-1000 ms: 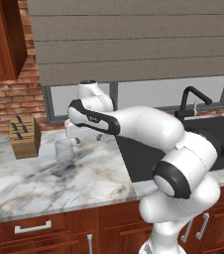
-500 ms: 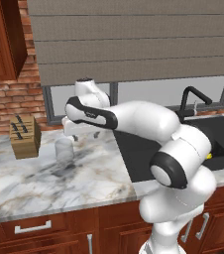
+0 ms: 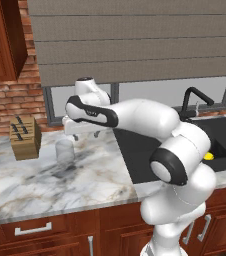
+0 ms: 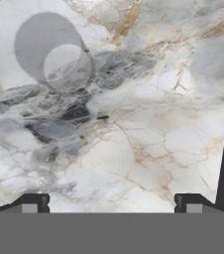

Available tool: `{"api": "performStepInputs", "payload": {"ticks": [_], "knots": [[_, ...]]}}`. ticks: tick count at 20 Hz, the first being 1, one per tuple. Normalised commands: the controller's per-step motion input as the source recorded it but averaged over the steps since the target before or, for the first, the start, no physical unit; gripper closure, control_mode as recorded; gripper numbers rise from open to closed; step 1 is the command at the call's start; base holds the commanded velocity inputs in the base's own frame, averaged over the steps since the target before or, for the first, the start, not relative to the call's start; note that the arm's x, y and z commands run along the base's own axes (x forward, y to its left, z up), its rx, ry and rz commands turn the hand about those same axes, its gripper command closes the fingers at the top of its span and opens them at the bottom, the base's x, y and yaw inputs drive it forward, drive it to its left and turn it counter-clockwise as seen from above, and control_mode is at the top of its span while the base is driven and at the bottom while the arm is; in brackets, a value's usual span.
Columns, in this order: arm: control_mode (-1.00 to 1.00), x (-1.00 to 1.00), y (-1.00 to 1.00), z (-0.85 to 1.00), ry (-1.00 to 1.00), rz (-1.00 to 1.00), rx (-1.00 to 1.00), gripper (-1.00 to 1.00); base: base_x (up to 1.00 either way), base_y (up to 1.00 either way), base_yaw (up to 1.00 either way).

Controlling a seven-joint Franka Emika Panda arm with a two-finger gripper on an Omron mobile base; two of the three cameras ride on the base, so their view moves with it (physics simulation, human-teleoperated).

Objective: Move any existing items from the left basin to the right basin for drying. Then move the glass cup from the counter to the left basin of the sink for washing.

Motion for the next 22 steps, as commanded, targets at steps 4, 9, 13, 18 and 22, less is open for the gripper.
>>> {"api": "performStepInputs", "payload": {"ticks": [4,9,13,18,22], "knots": [[-1.00,0.08,0.00,0.00,0.00,0.00,0.00,-1.00,0.00,0.00,0.00],[-1.00,0.11,0.00,0.00,0.00,0.00,0.00,-1.00,0.00,0.00,0.00],[-1.00,0.22,0.10,0.00,0.01,0.00,0.00,-1.00,0.00,0.00,0.00],[-1.00,0.27,0.13,0.00,0.02,0.00,0.00,-1.00,0.00,0.00,0.00],[-1.00,0.27,0.09,0.00,0.01,0.00,0.00,-1.00,0.00,0.00,0.00]]}}
